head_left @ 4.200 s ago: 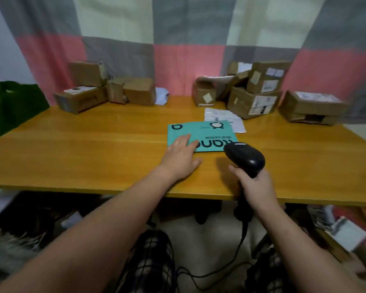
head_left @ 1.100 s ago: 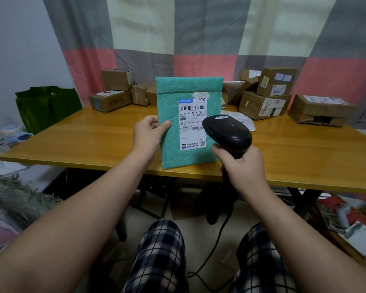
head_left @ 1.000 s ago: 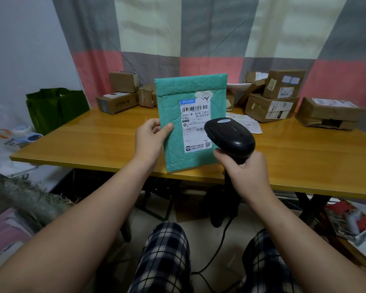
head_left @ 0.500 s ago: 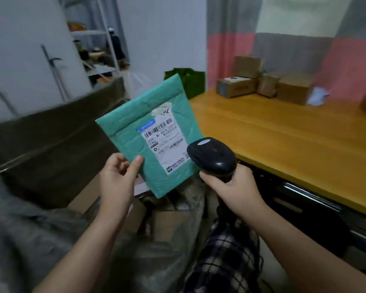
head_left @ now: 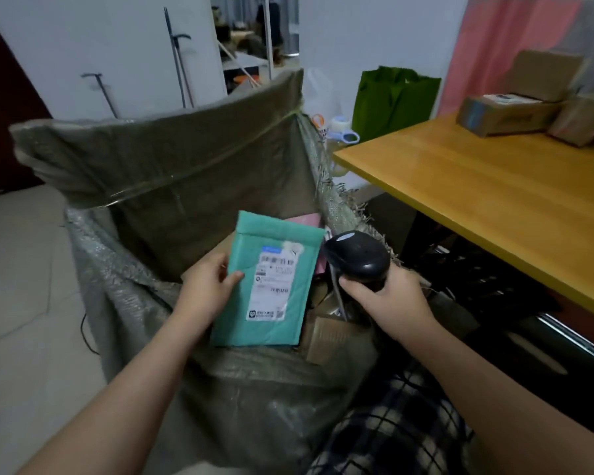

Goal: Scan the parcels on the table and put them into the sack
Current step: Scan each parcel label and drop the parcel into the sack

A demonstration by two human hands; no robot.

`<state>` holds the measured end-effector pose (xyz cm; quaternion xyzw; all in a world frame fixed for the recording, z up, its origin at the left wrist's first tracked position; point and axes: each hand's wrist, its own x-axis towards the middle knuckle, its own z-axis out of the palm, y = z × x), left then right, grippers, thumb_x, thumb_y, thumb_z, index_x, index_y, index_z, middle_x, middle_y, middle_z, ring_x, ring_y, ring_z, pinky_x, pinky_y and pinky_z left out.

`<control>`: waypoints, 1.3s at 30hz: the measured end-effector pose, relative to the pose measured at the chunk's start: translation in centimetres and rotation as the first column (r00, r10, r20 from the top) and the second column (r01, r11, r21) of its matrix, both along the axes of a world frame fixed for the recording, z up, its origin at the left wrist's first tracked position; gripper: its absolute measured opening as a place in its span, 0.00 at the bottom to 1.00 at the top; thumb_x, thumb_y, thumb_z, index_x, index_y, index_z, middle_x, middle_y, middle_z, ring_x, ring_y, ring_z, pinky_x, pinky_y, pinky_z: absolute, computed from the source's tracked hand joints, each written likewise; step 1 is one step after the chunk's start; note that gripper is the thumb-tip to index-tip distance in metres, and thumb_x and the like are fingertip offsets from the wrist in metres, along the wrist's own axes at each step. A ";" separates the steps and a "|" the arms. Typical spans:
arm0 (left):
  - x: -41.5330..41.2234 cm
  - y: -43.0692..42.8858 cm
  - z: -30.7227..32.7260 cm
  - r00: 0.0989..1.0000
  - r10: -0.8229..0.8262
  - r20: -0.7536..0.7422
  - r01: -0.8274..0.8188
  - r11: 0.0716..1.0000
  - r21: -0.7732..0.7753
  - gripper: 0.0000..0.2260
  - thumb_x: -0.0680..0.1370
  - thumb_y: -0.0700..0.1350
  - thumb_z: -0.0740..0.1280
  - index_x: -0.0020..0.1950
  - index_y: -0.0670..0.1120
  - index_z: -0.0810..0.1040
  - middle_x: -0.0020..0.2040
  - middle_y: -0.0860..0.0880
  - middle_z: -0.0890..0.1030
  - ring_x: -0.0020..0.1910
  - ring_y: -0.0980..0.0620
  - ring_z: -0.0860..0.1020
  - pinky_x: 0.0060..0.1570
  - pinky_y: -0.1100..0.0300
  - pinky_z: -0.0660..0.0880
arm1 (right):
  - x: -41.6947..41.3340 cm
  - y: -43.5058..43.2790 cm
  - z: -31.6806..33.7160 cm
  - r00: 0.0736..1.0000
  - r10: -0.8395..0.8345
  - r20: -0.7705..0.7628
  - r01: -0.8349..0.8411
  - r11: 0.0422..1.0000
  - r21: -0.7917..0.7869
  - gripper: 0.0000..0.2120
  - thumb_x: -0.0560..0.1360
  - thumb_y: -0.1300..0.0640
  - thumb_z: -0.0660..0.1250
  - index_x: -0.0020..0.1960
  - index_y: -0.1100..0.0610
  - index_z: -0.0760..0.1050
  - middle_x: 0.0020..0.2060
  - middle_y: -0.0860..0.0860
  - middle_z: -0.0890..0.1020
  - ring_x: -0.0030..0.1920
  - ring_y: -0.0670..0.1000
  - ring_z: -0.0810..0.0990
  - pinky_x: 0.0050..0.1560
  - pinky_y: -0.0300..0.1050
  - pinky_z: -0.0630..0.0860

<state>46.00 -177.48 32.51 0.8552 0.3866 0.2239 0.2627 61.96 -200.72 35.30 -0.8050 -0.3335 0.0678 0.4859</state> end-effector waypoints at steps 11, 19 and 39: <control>2.5 -1.3 -0.3 0.995 -0.096 -0.022 0.095 0.995 -0.006 0.07 0.78 0.44 0.67 0.56 0.46 0.77 0.51 0.46 0.83 0.48 0.47 0.79 0.39 0.62 0.68 | 1.6 -3.0 -3.5 0.850 0.527 -0.002 -0.313 0.503 -0.806 0.15 0.70 0.48 0.67 0.54 0.43 0.68 0.52 0.45 0.79 0.58 0.51 0.77 0.58 0.47 0.65; -4.1 -0.4 3.4 0.981 -0.079 -0.180 0.100 0.988 0.114 0.12 0.77 0.42 0.68 0.60 0.44 0.78 0.53 0.42 0.83 0.54 0.42 0.79 0.48 0.54 0.72 | -1.5 -3.3 -0.1 0.893 0.448 -0.050 -0.449 0.872 -0.195 0.25 0.66 0.68 0.71 0.46 0.39 0.70 0.41 0.36 0.79 0.46 0.30 0.77 0.47 0.34 0.71; 0.6 -9.6 2.6 0.742 -0.613 -0.273 0.613 0.784 -0.097 0.35 0.74 0.66 0.58 0.77 0.51 0.58 0.77 0.48 0.60 0.75 0.48 0.57 0.74 0.51 0.53 | -2.5 -3.7 1.9 0.974 0.181 -0.135 -0.139 0.953 0.269 0.21 0.64 0.78 0.70 0.43 0.53 0.77 0.38 0.42 0.80 0.34 0.28 0.75 0.39 0.23 0.71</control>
